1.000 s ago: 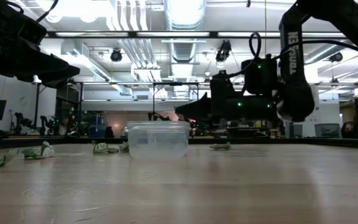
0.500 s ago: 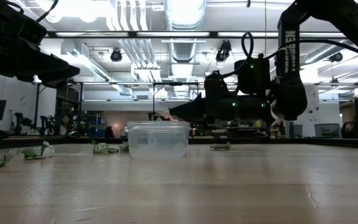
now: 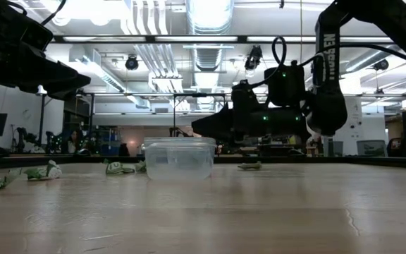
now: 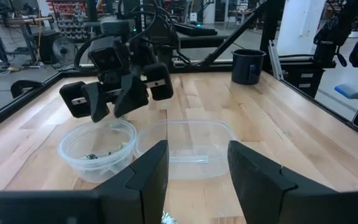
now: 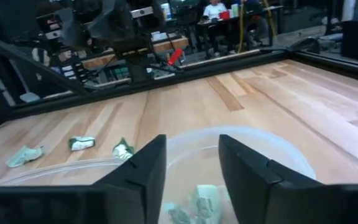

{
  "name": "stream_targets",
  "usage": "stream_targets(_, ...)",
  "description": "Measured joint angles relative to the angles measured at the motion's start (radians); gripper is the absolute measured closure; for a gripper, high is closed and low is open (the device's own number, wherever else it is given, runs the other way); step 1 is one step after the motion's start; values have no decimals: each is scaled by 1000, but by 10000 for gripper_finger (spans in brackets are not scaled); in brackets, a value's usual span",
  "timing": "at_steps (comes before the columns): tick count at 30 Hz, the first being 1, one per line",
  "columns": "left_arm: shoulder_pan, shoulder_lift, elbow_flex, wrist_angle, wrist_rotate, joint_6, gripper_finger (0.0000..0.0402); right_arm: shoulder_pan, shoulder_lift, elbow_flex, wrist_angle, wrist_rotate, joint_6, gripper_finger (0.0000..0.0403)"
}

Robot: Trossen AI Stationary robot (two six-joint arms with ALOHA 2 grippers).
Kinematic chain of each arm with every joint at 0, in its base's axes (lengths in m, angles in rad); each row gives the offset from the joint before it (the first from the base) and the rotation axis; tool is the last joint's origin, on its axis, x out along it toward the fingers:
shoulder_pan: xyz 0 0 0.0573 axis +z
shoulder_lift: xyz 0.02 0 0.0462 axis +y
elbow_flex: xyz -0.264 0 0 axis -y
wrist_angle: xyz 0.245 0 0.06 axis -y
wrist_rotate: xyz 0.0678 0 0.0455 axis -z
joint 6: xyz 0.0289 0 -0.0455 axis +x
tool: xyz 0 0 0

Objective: Pick and place items into bin
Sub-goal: Put the stevia packet into the circular transparent bin

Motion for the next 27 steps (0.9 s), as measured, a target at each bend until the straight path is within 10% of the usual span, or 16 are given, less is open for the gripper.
stream_targets(7, 0, 0, 0, 0, 0, 0, 253, -3, -106, -4, -204, -31, -68, 225)
stream_targets(19, 0, 0, 0, 0, 0, 0, 253, -3, -542, -4, -1056, 38, -278, 230)
stream_targets(27, 0, 0, 0, 0, 0, 0, 253, -3, -593, -28, -1202, 55, -239, 231)
